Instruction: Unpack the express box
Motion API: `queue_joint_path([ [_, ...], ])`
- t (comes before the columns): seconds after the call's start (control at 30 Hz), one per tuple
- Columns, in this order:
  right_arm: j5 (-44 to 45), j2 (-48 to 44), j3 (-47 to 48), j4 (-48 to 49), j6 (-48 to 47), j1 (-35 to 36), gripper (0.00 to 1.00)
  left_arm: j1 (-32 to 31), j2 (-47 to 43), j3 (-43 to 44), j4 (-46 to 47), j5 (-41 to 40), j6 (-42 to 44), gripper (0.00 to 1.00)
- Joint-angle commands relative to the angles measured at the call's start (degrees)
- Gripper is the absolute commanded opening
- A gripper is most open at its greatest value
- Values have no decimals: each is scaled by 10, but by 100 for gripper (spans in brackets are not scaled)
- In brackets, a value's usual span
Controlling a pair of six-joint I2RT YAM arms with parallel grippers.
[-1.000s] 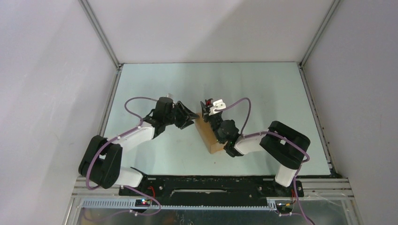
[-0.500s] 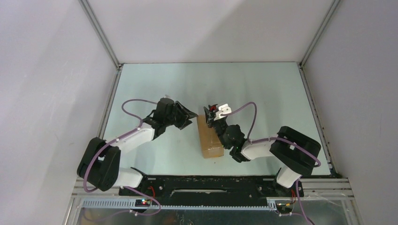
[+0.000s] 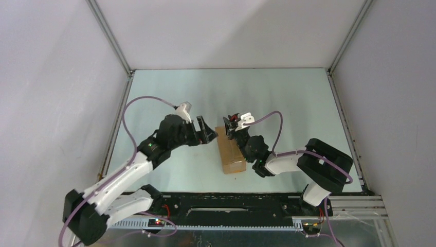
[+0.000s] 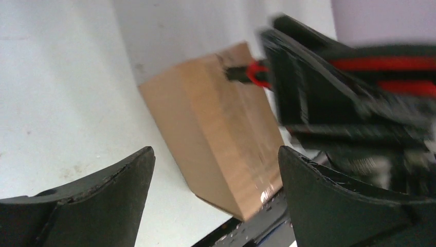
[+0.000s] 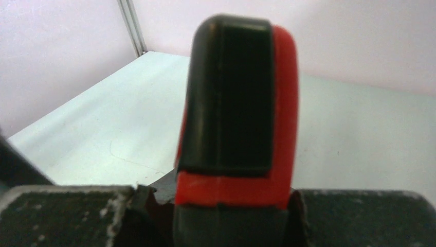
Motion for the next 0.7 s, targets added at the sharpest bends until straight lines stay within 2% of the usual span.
queue_joint_path([
  [0.0,-12,-7,-1,-41,13,-5,0,-77,-93,-61,24,-48,120,94],
  [0.17,-16,-10,-1,-51,14,-5,0,-223,-158,-168,191,-156,196,99],
  [0.33,-18,-10,-1,-53,15,-5,0,-344,-131,-190,262,-288,348,98],
  [0.43,-19,-8,-1,-53,19,-6,0,-396,-115,-208,323,-353,425,99],
  [0.53,-20,-8,-1,-56,22,-7,0,-430,-99,-231,390,-361,531,98],
  [0.67,-24,-8,-1,-57,24,-6,0,-441,-78,-239,398,-312,616,99],
])
